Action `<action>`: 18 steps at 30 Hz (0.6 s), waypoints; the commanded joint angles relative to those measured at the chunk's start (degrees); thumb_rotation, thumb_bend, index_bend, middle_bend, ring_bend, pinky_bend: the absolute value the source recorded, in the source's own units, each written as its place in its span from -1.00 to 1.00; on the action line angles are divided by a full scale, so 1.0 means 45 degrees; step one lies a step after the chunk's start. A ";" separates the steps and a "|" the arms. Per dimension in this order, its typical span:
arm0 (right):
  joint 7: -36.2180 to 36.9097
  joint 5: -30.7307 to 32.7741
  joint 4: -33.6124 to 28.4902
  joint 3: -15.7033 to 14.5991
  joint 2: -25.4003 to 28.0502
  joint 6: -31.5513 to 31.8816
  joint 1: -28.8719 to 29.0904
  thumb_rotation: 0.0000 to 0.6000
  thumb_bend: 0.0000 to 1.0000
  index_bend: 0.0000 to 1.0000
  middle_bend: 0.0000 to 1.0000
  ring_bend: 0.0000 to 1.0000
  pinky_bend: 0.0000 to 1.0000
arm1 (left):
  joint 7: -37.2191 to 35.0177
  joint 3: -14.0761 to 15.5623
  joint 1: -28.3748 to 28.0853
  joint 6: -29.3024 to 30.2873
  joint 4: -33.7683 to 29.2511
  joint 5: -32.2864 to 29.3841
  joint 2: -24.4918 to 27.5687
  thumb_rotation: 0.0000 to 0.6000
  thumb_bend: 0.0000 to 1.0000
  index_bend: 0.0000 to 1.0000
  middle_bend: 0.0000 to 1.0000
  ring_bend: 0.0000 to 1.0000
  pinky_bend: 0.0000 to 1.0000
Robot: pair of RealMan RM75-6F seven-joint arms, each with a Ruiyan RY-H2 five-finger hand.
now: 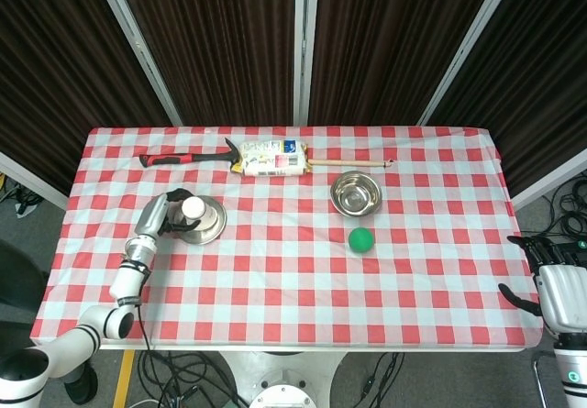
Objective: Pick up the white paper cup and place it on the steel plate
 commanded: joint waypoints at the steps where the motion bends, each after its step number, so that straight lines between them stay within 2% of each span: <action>1: 0.0003 -0.0013 0.0000 0.0001 -0.0009 0.0009 0.0002 1.00 -0.86 -0.53 -0.46 -0.64 -0.39 | 0.0195 -0.0391 -0.0379 -0.0848 0.1152 -0.0645 -0.0499 1.00 -0.47 -0.12 -0.14 -0.44 -0.49; 5: 0.0024 -0.0052 0.0023 -0.0031 -0.0019 0.0013 -0.0009 1.00 -0.86 -0.53 -0.46 -0.65 -0.39 | -0.0040 -0.0505 -0.0396 -0.0893 0.1572 -0.0755 -0.0722 1.00 -0.47 -0.12 -0.14 -0.44 -0.49; 14: 0.0024 0.0030 0.0054 -0.0033 -0.0045 -0.0124 0.0035 1.00 -0.86 -0.53 -0.46 -0.64 -0.39 | -0.0416 0.0411 0.0404 0.0423 -0.0620 0.0396 0.0146 1.00 -0.48 -0.12 -0.14 -0.44 -0.49; 18: -0.0020 0.0045 0.0020 -0.0016 -0.0036 -0.0136 0.0051 1.00 -0.86 -0.53 -0.46 -0.64 -0.39 | -0.0153 0.0425 0.0402 0.0356 -0.0819 0.0340 0.0267 1.00 -0.48 -0.12 -0.14 -0.44 -0.50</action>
